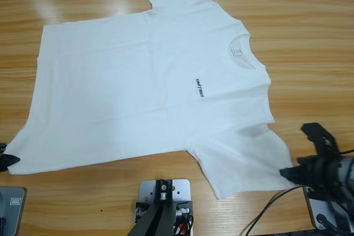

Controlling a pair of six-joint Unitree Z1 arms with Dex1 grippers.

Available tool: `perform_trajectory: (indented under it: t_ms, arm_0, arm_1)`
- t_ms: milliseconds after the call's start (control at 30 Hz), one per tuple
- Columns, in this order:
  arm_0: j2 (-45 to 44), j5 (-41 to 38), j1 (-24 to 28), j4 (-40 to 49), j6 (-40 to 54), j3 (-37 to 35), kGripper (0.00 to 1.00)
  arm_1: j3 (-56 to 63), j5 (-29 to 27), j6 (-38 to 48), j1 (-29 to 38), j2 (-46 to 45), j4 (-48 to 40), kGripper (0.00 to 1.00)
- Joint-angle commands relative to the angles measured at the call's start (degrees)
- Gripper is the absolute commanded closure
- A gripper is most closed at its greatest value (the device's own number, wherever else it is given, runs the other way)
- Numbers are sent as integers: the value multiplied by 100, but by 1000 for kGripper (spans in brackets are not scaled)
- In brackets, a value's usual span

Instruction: Fold clothes

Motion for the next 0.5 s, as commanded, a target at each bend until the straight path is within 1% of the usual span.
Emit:
perform_trajectory:
  t_ms: [33, 133, 200, 367, 500]
  arm_0:
    - [178, -47, -66, -86, -68, 47, 1000]
    - [406, 4, -6, -377, -68, -93, 1000]
    - [656, 6, 2, -625, -68, -237, 1000]
    - [1060, 6, 97, -857, -68, -513, 1000]
    - [1116, 10, 398, -894, -59, -575, 1000]
  arm_1:
    - [-317, -60, -200, 101, -319, 240, 1000]
    - [-612, -93, -840, 92, 73, -73, 1000]
    - [-704, -146, -1358, -124, 314, -358, 1000]
    - [-952, -202, -2724, -1143, 365, -720, 1000]
    - [-1474, 28, -3480, -2024, 739, -732, 1000]
